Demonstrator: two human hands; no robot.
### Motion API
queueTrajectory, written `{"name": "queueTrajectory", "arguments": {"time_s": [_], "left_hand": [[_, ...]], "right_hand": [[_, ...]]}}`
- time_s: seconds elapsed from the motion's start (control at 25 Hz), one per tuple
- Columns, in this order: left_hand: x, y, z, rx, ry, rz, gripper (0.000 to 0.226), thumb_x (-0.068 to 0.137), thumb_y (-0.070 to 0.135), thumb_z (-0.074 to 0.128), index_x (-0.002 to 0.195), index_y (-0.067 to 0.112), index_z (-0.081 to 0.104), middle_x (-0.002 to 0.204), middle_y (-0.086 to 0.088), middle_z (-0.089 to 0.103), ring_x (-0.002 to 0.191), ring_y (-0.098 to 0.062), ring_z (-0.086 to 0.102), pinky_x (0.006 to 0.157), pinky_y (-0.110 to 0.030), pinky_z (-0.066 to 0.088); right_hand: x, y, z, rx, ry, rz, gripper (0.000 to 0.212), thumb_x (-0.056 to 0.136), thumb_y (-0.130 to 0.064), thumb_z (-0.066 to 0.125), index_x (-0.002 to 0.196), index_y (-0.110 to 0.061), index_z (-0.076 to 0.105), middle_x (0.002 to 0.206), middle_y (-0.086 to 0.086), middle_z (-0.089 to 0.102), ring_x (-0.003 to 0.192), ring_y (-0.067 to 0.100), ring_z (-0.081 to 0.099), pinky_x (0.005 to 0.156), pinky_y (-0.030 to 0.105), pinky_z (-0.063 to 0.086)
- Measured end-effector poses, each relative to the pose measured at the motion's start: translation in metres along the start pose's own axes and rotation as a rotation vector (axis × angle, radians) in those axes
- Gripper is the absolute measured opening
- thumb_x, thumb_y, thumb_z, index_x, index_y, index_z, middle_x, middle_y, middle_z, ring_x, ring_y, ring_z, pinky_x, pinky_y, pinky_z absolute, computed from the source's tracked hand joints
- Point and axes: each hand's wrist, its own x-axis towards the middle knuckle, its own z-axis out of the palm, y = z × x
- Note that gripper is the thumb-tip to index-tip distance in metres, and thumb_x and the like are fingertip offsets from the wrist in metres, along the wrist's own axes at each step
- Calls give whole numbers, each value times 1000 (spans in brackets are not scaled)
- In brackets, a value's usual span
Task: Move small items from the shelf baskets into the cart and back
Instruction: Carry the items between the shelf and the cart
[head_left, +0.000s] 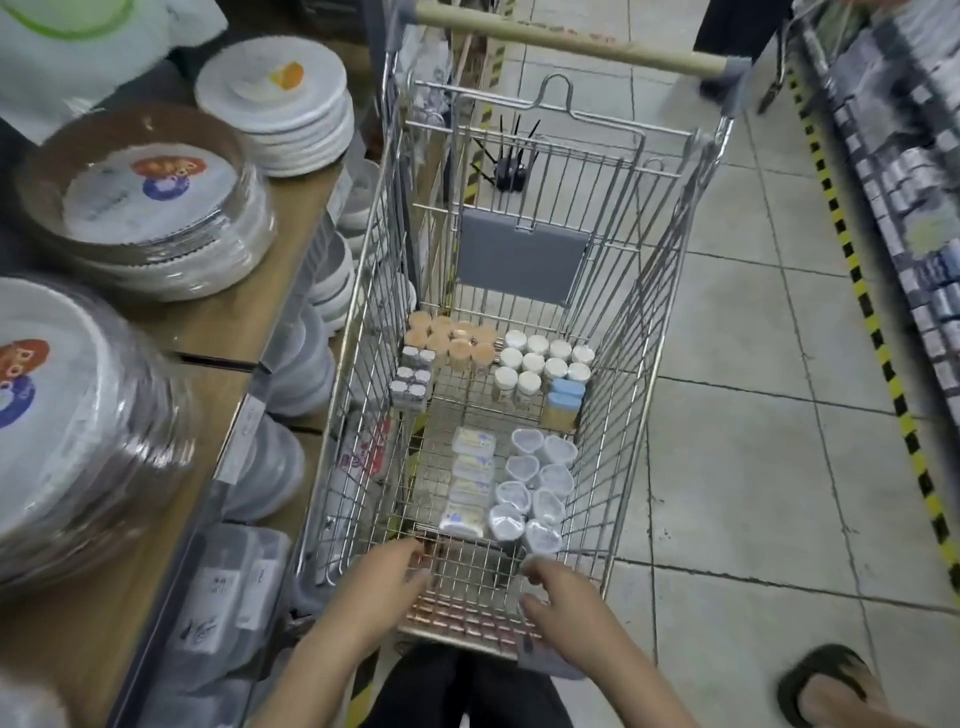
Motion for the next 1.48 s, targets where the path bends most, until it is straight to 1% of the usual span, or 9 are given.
{"name": "queueTrajectory", "arguments": {"time_s": [0.24,0.52,0.6,0.72,0.92,1.08,1.2,1.32,1.48], "left_hand": [[66,-31,18,-142,-54,-123,26,96,27,51,121,22,54,114,10,60,91,-1,55,66,-8,38],[166,-50,48,-329,-41,-210,20,96,22,52,115,17,58,108,1,62,99,-16,59,80,-24,44],[195,-50,54,-402,-7,-238,7,95,18,54,93,22,59,95,2,61,95,-19,59,80,-26,45],[238,-49,64,-481,58,-284,25,94,12,53,73,26,52,85,0,60,93,-22,59,83,-29,46],[289,-52,79,-543,94,-345,22,93,33,54,74,21,54,94,-10,68,87,-28,65,82,-40,54],[305,-48,88,-540,27,-349,29,92,39,55,74,17,54,93,-12,68,91,-30,64,81,-35,48],[314,-49,93,-647,53,-361,20,90,31,61,88,11,62,103,-14,68,97,-31,63,86,-35,49],[319,-58,99,-747,73,-411,41,85,26,69,117,2,59,113,-14,65,102,-30,62,92,-37,49],[308,-68,99,-891,169,-481,39,82,17,71,115,-1,59,104,-14,67,96,-30,65,90,-44,51]], "right_hand": [[82,1,3,-26,-89,32,38,96,-25,48,132,-14,48,130,2,57,111,16,58,89,27,44],[212,-2,17,-25,-50,9,46,97,-24,48,139,-7,39,138,14,49,122,28,51,98,33,42],[248,-5,20,-5,-20,48,44,98,-24,45,136,-2,40,135,19,50,120,31,51,96,36,44],[293,-4,26,-21,51,106,43,99,-24,40,135,-1,39,137,21,45,123,33,47,97,35,39],[331,1,43,-274,-9,194,48,100,-27,37,142,-8,25,143,22,30,126,40,40,102,42,36],[343,5,46,-378,-89,163,47,99,-30,43,139,-6,32,144,20,28,131,38,35,106,45,33],[354,9,49,-290,-67,163,44,100,-29,44,136,-5,36,142,18,32,128,35,39,103,39,34],[360,10,49,-106,-16,243,51,94,-29,57,136,-8,37,142,15,28,122,36,47,97,37,40],[358,7,47,34,45,202,48,83,-22,72,122,-5,53,131,14,39,110,32,55,92,35,47]]}}
